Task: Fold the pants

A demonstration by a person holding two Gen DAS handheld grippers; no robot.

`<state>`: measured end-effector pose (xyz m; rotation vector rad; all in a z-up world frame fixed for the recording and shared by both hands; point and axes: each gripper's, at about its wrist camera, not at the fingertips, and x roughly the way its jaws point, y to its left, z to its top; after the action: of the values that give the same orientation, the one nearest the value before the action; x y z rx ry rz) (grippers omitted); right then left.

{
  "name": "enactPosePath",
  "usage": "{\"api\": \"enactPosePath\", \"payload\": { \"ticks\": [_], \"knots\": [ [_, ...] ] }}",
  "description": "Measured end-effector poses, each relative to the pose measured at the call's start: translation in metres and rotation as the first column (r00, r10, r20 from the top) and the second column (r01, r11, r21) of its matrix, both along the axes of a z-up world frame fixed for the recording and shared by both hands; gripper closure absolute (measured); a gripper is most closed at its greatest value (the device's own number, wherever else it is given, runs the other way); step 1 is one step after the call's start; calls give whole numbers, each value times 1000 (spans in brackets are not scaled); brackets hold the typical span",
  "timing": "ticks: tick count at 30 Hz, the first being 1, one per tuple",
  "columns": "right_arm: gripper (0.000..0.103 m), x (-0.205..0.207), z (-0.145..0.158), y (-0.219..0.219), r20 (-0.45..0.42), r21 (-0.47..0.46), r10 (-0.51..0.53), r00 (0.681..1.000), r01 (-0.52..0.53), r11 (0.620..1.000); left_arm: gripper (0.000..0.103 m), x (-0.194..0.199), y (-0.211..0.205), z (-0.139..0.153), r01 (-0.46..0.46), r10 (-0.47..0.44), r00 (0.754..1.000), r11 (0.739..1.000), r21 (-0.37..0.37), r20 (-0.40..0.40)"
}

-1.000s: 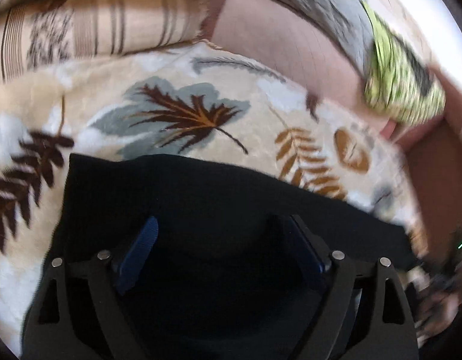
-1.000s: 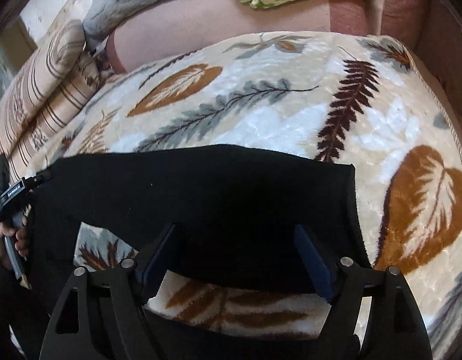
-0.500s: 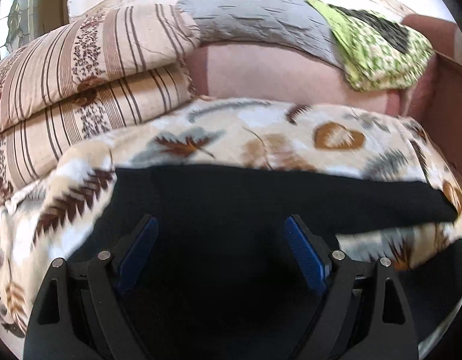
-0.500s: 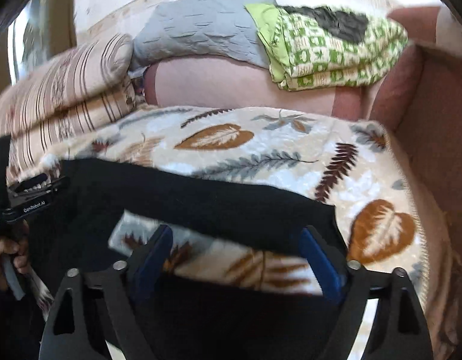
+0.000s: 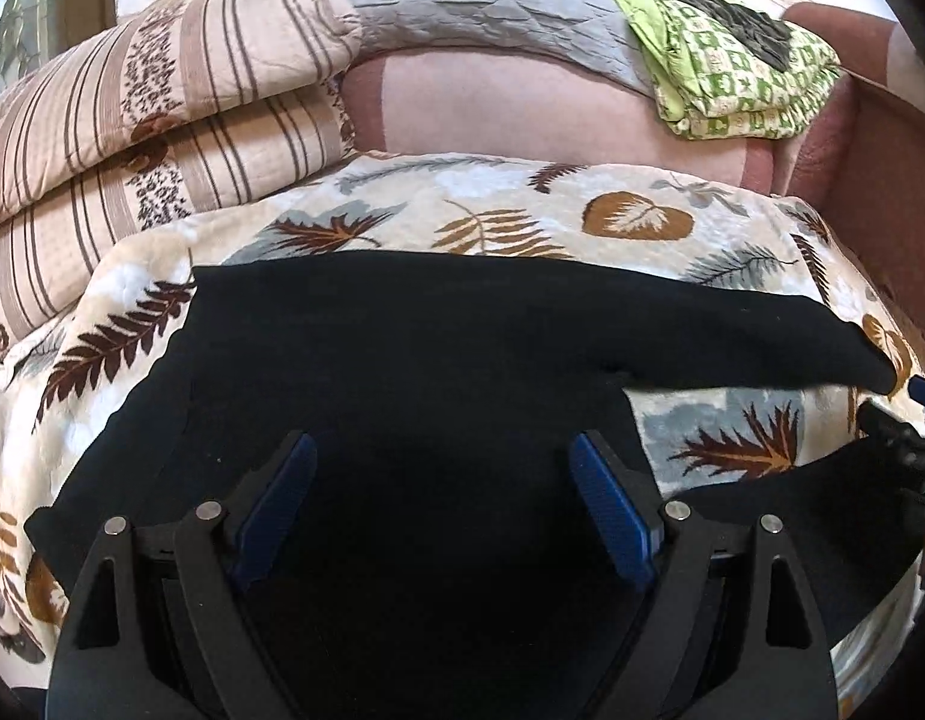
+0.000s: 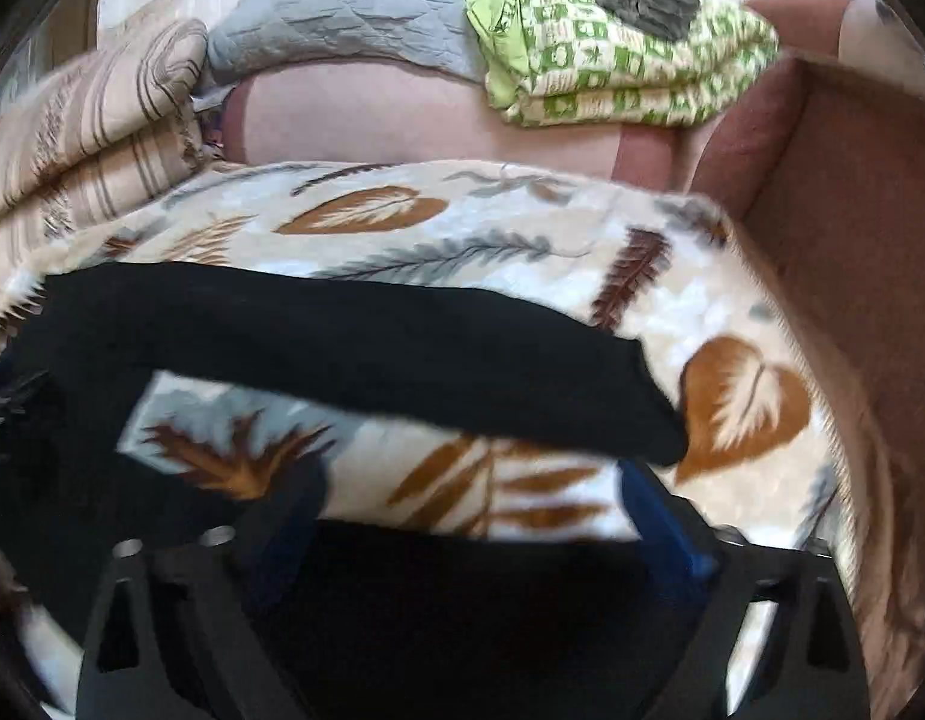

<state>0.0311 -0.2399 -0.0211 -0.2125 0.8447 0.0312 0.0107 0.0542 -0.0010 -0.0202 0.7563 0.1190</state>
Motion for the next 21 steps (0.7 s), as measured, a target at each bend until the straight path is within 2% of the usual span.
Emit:
{"api": "enactPosePath", "payload": {
  "ticks": [1,2,4,8,21],
  "knots": [
    [0,7,-19,1,-94,-19,-18,995,16,1000,16,0,1,0,-4,4,1000,1000,-5,-3],
    [1,9,-24,-2,-99,19,-38,994,40,999,16,1,3,0,-10,10,1000,1000,-12,-6],
    [1,10,-21,-9,-82,73,-80,993,86,994,16,2,6,0,-17,17,1000,999,-34,-13],
    [1,9,-23,-17,-70,128,-66,995,75,989,16,2,10,1,-20,18,1000,998,-61,-21],
    [1,9,-24,-11,-69,111,-69,995,76,991,16,13,29,0,-63,54,995,991,-120,-79]
  ]
}}
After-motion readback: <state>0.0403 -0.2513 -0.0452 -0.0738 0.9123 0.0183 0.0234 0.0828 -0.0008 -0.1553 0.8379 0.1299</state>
